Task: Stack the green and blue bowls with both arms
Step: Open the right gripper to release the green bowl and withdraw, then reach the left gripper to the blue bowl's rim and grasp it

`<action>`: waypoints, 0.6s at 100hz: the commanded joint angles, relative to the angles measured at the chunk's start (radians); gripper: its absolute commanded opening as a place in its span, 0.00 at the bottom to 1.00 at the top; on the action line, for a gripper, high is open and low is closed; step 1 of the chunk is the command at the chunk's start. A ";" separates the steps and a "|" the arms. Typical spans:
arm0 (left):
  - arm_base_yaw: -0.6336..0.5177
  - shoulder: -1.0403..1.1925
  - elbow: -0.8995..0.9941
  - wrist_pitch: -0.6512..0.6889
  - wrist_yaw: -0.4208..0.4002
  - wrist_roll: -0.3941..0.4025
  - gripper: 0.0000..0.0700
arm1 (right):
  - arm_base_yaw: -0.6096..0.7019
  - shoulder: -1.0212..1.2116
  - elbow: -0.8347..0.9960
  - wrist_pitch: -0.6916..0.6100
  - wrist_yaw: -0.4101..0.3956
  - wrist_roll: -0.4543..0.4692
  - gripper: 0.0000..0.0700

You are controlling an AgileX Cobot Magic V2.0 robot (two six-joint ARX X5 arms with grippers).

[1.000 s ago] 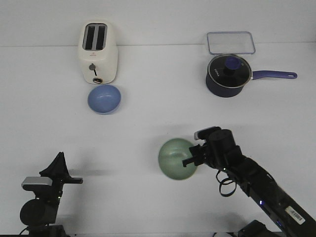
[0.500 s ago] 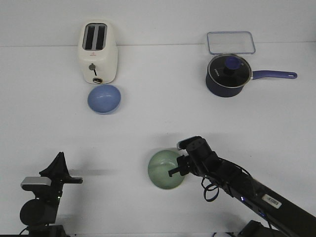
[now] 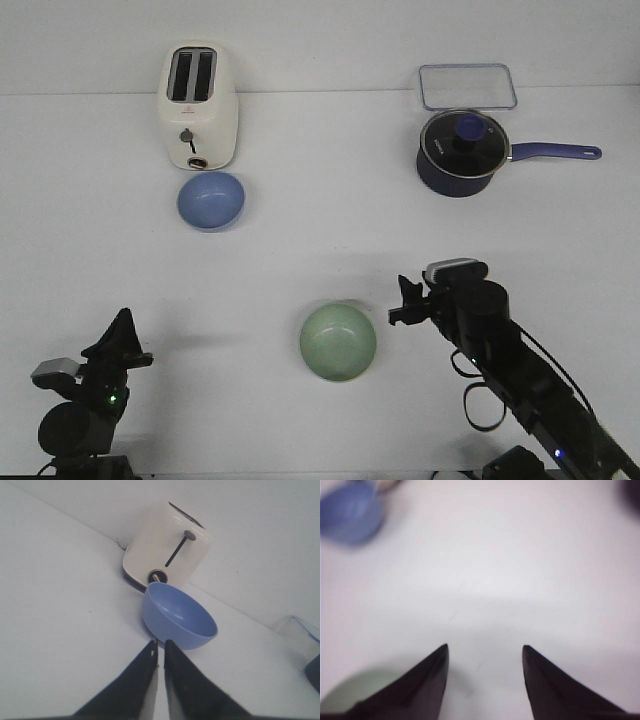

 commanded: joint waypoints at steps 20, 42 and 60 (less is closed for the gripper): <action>0.002 0.223 0.244 -0.137 0.018 -0.006 0.02 | -0.014 -0.238 -0.241 0.091 0.046 -0.012 0.40; 0.002 0.665 0.473 -0.138 0.054 0.113 0.02 | -0.013 -0.267 -0.263 0.069 0.045 -0.004 0.40; 0.002 1.011 0.670 -0.126 0.097 0.140 0.41 | -0.014 -0.267 -0.263 0.067 0.040 -0.004 0.40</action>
